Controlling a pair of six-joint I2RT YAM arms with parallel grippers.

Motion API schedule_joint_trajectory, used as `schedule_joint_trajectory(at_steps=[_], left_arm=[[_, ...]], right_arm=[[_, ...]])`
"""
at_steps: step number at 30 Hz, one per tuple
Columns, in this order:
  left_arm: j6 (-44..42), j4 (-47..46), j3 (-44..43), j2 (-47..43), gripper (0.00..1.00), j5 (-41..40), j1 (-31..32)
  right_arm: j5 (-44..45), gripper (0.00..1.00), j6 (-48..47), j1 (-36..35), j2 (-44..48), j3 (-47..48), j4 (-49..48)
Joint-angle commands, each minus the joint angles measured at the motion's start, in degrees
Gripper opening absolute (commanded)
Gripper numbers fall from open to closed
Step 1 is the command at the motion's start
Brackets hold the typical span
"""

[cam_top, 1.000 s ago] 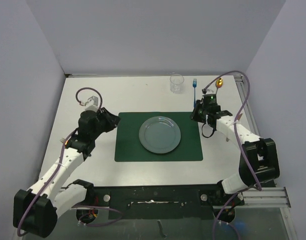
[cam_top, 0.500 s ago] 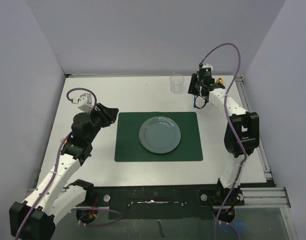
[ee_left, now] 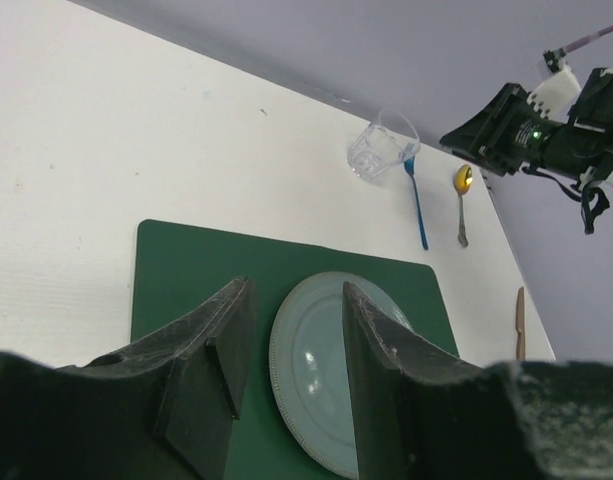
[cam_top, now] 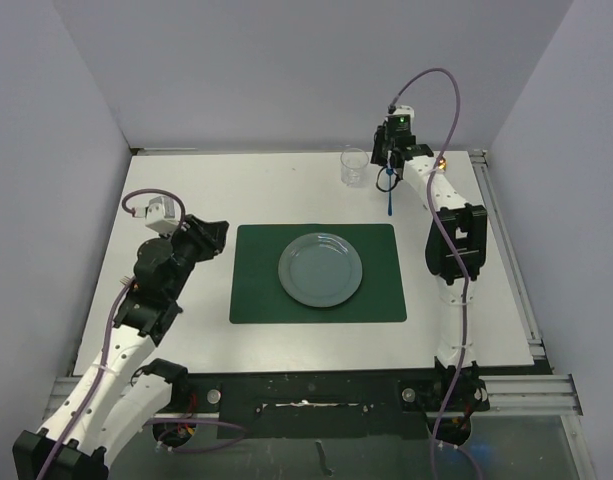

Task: Set the dinner table for one person
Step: Pick up the cup at the center of the board.

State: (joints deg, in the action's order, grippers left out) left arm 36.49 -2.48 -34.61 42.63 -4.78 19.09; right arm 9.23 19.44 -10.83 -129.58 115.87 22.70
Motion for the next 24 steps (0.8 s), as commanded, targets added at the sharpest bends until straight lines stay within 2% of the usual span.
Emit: schedule_joint_trajectory(at_steps=[1, 16, 24], left_arm=[[-1.94, -1.46, 0.48, 1.37, 0.38, -1.35, 0.33], [-3.42, -3.27, 2.33, 3.95, 0.38, -2.21, 0.42], [-4.03, -3.19, 2.33, 4.12, 0.38, -2.62, 0.42]], right_arm=[[-1.03, 0.35, -1.31, 1.00, -3.27, 7.69, -0.22], [-10.81, 0.32, 0.46, 1.91, -6.11, 5.67, -8.92], [-15.44, 0.33, 0.60, 1.61, -7.64, 5.85, -9.95]])
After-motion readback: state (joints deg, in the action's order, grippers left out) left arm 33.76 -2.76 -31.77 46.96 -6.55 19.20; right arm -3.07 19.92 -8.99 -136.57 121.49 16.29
